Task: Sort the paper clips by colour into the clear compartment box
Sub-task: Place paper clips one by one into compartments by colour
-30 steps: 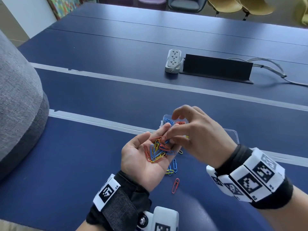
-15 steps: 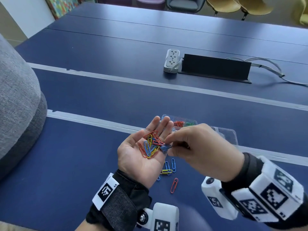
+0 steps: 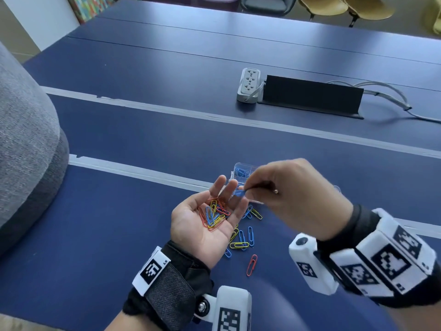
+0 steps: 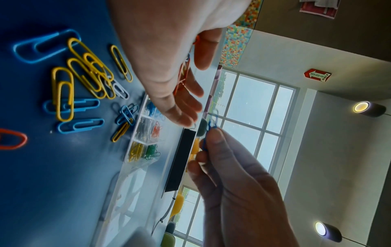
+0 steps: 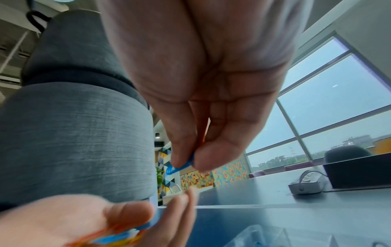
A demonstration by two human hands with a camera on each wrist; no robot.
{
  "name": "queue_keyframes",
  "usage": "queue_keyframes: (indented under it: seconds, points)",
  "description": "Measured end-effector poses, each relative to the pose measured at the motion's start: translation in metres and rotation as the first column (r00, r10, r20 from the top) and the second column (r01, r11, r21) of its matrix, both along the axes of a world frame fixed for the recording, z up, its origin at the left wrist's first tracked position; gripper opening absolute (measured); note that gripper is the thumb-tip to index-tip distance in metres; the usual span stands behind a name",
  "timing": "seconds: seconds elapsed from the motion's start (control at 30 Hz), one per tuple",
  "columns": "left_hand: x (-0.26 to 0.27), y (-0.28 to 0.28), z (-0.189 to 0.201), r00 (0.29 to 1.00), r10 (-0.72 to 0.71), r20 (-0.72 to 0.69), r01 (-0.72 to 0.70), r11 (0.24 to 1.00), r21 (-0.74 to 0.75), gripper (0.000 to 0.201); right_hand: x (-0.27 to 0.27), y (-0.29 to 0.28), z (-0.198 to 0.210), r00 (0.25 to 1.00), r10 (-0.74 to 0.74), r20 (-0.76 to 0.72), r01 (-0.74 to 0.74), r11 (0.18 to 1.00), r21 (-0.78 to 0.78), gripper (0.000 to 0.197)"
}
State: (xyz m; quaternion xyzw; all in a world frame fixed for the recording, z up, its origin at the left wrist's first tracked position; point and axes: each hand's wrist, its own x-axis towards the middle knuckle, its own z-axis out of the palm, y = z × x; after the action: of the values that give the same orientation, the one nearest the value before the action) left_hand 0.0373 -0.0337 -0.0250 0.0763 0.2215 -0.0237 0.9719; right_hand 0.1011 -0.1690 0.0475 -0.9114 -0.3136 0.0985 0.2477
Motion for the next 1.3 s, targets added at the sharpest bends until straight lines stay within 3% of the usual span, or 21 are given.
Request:
queue_keyframes:
  seconds: [0.17, 0.37, 0.67, 0.83, 1.0, 1.13, 1.3]
  points:
    - [-0.001, 0.007, -0.01, 0.995, 0.034, -0.093, -0.031, 0.999, 0.034, 0.028, 0.045, 0.011, -0.013, 0.985, -0.172, 0.017, 0.172, 0.982, -0.071, 0.01]
    - [-0.002, 0.012, -0.006, 0.997, 0.028, -0.07, -0.024, 0.998, 0.066, 0.028, 0.066, 0.034, -0.038, 0.98, -0.196, -0.025, 0.186, 0.96, -0.21, 0.011]
    - [-0.002, 0.012, -0.005, 0.998, -0.051, -0.019, 0.052, 0.998, 0.023, 0.042, 0.055, 0.021, -0.032, 0.996, -0.085, -0.023, 0.083, 0.992, -0.096, 0.022]
    - [-0.003, 0.008, -0.004, 0.995, -0.101, 0.025, 0.1, 0.994, 0.034, 0.057, 0.026, 0.014, -0.014, 0.987, 0.154, -0.04, -0.15, 0.986, 0.077, 0.019]
    - [0.0, 0.003, 0.0, 0.991, -0.125, 0.046, 0.122, 0.991, 0.062, 0.062, 0.012, 0.013, -0.015, 0.933, 0.355, -0.065, -0.357, 0.934, -0.017, 0.027]
    - [0.0, 0.0, 0.0, 0.993, -0.114, 0.035, 0.112, 0.991, 0.067, 0.066, 0.015, 0.009, -0.02, 0.935, 0.354, -0.003, -0.354, 0.935, -0.031, 0.018]
    - [0.0, 0.002, 0.0, 0.992, -0.115, 0.044, 0.111, 0.989, 0.093, 0.058, 0.02, 0.002, -0.02, 0.946, 0.318, 0.053, -0.322, 0.943, 0.081, 0.016]
